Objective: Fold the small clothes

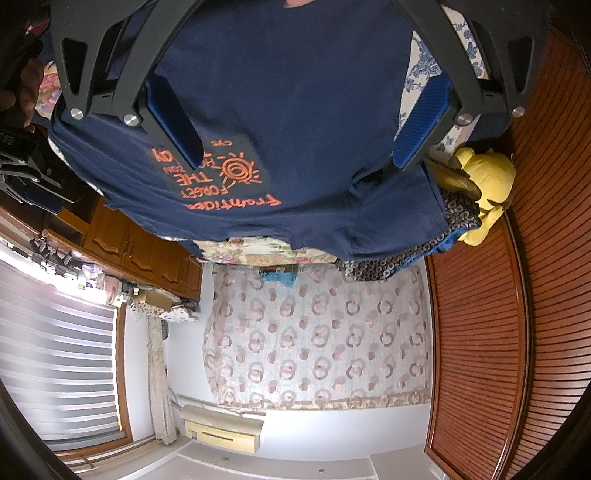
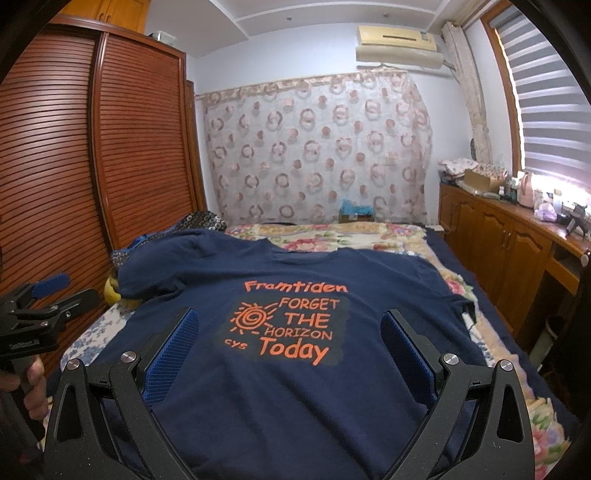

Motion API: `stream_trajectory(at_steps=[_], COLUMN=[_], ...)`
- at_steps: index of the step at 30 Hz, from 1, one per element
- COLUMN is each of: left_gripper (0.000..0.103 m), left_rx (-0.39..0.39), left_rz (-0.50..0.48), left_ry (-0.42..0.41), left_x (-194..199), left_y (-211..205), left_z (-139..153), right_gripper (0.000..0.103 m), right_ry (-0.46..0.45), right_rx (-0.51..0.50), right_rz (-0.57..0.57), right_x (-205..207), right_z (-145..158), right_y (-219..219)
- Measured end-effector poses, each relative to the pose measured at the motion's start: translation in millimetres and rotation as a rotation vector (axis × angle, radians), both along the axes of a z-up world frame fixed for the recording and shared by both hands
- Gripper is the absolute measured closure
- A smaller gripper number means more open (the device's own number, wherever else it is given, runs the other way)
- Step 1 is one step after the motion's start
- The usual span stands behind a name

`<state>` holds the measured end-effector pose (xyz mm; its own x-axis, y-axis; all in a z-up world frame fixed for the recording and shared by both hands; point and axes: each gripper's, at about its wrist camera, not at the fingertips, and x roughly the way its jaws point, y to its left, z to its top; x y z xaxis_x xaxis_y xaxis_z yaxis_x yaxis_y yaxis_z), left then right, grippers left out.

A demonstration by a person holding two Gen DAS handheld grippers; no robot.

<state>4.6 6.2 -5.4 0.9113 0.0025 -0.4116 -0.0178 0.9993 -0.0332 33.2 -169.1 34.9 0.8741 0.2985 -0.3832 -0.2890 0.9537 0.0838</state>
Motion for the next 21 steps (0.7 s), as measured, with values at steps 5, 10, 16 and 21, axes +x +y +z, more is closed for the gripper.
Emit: stream_trajectory(at_steps=[5,10,16,21], left_gripper=[0.000,0.000,0.000,0.000], left_rx=[-0.012,-0.033,-0.029,-0.038], left_rz=[0.022,0.044,0.071,0.096], left_ry=[0.037,0.077,0.114,0.147], left_x=[7,20,34,49], left_y=[10,36,65,91], left_z=[-16,-32,-45,-54], right_gripper=[0.002,0.002,0.002,0.003], right_ry=[0.029,0.046,0.086,0.118], right_rx=[0.004,-0.002,-0.010,-0.019], right_rz=[0.035,0.077,0.133,0.173], right_x=[11,21,41,58], right_z=[-14,-25,-42,-52], right_y=[2,9,23,33])
